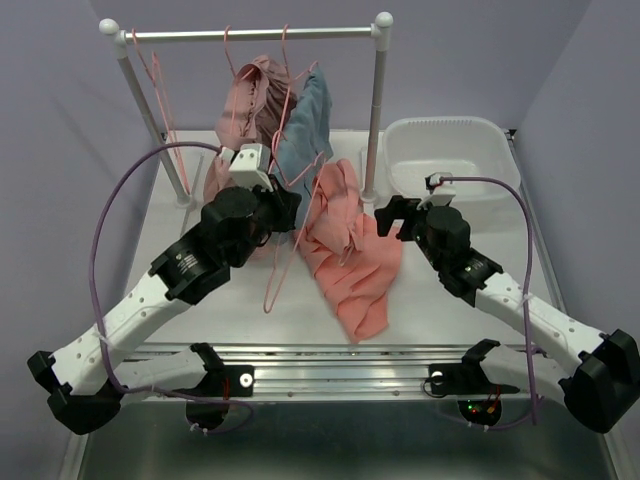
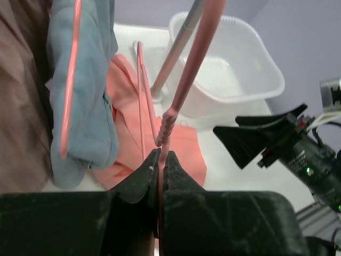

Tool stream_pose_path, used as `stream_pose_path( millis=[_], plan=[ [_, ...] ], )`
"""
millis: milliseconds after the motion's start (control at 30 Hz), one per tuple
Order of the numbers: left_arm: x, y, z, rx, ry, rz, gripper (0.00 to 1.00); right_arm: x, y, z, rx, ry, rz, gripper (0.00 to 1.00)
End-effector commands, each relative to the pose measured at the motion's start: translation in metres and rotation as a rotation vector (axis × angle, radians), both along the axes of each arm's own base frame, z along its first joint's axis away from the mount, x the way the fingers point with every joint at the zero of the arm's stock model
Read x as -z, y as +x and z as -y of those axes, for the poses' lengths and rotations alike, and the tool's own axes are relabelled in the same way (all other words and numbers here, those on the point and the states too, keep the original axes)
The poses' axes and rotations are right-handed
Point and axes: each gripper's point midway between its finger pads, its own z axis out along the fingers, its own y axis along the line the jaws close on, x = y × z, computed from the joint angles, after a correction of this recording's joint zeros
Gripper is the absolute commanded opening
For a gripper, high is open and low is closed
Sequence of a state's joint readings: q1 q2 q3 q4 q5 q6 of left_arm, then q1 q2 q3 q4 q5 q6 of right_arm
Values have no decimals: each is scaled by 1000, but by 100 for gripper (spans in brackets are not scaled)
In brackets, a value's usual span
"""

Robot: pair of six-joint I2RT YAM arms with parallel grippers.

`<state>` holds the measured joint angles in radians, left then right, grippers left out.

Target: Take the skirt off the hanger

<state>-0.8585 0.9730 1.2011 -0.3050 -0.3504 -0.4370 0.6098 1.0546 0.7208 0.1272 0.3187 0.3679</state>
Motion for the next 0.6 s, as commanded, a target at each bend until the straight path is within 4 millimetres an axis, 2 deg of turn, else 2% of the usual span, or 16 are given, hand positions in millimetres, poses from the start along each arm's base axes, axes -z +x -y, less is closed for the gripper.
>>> stream_pose_path(
  millis=[0,67,100,133,167,200,233,267,300,333,367,400,433,567],
  plan=[
    [-72,28,0,-98,-34,181,0,-12,0,20,99,8,20,100],
    [-84,40,2,-138,-10,213,0,-15,-1,23,107,0,22,100],
    [-105,43,3,-149,-23,251,0,-17,-2,23,104,-1,26,100],
    [-102,54,16,-139,12,252,0,-17,-2,24,103,-8,28,100],
    [-124,56,17,-136,13,300,0,-17,-2,25,112,-12,28,100],
    [-131,61,23,-125,24,316,0,-17,-2,27,120,-15,30,100],
    [-123,72,39,-95,79,314,0,-16,-1,29,133,-19,27,100],
    [-128,77,43,-94,90,320,0,-16,-1,29,133,-18,26,100],
    [-150,79,44,-95,72,355,0,-17,-1,30,138,-16,27,100],
    [-141,93,56,-92,108,344,0,-17,-2,30,139,-16,26,100],
    [-160,99,50,-117,95,371,0,-18,-2,30,134,-14,26,100],
    [-164,105,52,-119,99,376,0,-19,-2,30,134,-12,29,100],
    [-154,120,63,-106,121,362,0,-20,-3,30,133,-6,30,100],
    [-170,155,64,-135,100,386,0,-21,-4,31,134,-12,36,100]
  ],
)
